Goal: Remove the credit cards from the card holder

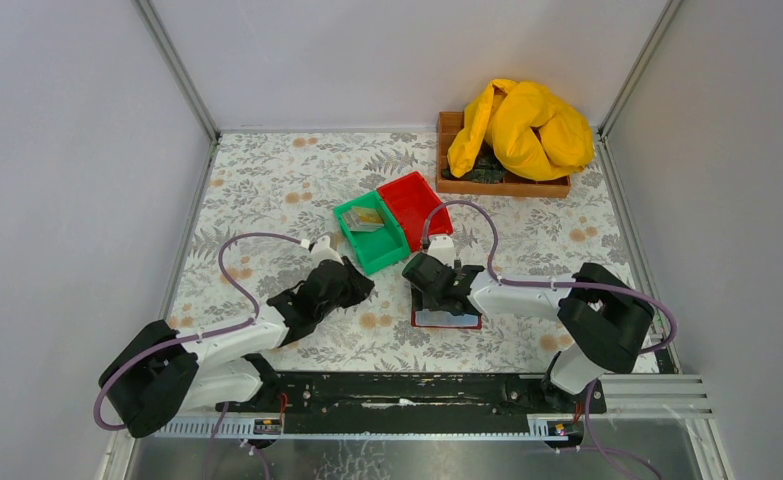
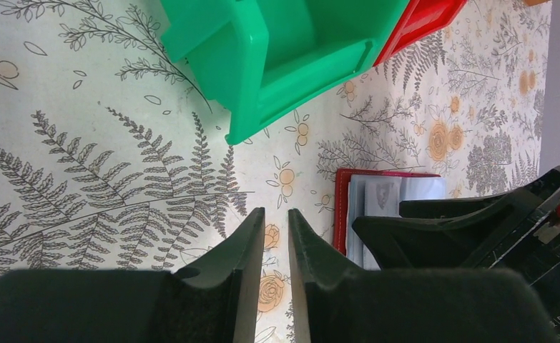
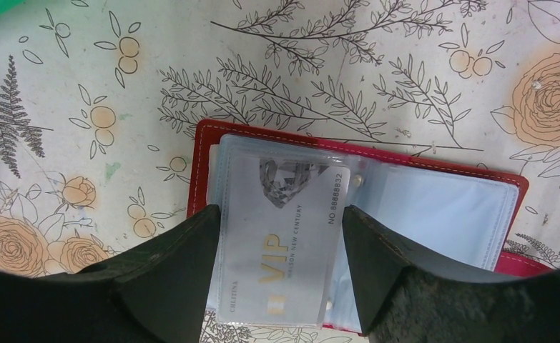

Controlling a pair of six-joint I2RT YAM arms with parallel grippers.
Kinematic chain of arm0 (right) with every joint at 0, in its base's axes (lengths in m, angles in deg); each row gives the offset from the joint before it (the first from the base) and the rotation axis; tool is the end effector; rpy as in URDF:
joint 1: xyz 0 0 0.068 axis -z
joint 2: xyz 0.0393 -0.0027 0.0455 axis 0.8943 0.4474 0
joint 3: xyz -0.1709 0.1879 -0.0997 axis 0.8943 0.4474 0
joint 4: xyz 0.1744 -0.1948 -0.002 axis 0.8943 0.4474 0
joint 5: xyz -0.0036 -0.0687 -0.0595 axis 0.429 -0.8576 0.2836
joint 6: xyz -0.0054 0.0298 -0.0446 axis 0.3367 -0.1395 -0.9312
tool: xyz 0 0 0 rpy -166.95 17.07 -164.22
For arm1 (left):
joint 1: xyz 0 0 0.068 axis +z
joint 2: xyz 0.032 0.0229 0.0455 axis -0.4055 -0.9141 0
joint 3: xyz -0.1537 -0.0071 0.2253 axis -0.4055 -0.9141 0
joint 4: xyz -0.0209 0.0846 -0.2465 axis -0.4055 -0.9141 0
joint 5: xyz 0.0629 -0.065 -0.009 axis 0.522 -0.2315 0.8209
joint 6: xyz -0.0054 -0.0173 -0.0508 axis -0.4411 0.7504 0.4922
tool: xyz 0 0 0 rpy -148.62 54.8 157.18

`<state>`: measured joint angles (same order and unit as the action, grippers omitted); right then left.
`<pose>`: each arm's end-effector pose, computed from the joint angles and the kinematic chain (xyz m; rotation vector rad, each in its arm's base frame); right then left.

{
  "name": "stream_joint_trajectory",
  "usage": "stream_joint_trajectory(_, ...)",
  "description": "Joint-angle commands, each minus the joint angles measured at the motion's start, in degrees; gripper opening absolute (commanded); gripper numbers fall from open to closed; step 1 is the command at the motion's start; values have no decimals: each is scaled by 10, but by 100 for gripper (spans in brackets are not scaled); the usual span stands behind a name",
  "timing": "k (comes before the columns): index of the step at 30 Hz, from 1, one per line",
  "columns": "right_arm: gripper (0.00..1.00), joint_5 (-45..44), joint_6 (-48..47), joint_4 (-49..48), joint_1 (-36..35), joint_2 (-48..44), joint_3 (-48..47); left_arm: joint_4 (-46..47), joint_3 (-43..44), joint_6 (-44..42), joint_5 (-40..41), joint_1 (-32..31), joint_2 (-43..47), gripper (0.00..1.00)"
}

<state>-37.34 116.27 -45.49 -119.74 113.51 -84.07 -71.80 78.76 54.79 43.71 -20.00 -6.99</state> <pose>0.1793 0.2435 0.1618 -0.1789 2.4587 0.2007 0.1623 -0.1448 0.1639 -0.3637 2.2281 -0.7288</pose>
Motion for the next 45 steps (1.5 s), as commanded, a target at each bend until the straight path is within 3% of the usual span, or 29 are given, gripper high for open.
stream_joint_trajectory(1, 70, -15, 8, -6, -5, 11, 9, 31, -11, -2, -6, 7, 0, 25)
stream_joint_trajectory(16, 46, 6, 22, -31, -5, -21, 33, 39, -19, 2, -16, 10, 2, 25)
stream_joint_trajectory(26, 47, 25, 23, -67, -5, -73, 65, 71, -22, 2, -41, 10, 3, 24)
stream_joint_trajectory(45, 37, 113, 39, -160, 30, -176, 145, 256, -49, 71, -192, 9, -81, 22)
